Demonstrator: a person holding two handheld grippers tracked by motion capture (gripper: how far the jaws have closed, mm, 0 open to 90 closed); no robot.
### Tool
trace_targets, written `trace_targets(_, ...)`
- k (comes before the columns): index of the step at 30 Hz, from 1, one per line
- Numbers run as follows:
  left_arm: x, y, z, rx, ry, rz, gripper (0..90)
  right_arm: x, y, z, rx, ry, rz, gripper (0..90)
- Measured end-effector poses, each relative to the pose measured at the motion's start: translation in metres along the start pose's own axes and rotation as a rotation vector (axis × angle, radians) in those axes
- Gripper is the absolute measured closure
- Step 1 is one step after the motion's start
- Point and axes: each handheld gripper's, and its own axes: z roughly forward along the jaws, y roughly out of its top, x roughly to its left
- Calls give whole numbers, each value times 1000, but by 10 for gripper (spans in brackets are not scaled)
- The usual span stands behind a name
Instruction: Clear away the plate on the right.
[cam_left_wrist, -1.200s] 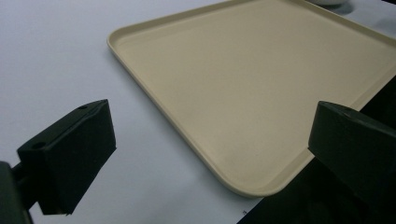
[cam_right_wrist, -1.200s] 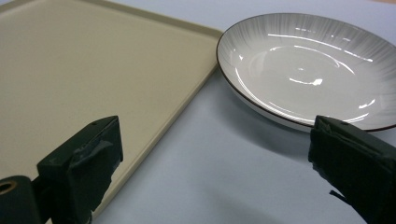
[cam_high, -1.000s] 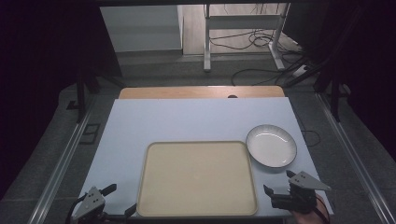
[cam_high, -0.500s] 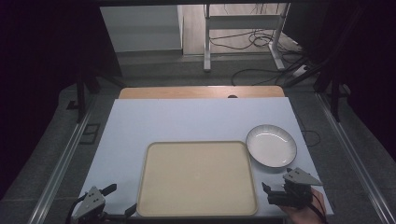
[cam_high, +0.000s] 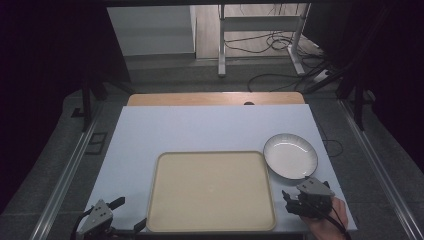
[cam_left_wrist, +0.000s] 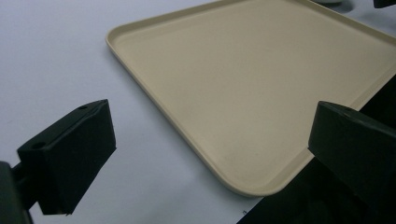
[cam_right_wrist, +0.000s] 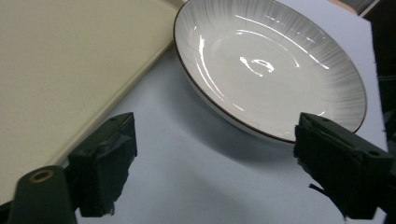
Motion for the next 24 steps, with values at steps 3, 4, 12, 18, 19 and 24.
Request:
trace_targets(3,0,0,0,0,0,0,5,0,2,3,15,-27,-49,199)
trace_targets(4,0,0,0,0,0,0,4,0,2,4,20,-31,-63,218)
trace_targets(12,0,0,0,1,-1,0,4,3,4,9,52,-92,-186,301)
trace_targets(18,0,0,0,1,-2,0,4,5,4,14,78,-113,-276,300)
trace_targets(19,0,0,0,1,-2,0,4,6,5,15,82,-120,-289,301)
trace_targets(24,0,0,0,1,-2,-1,5,10,6,19,92,-167,-384,361)
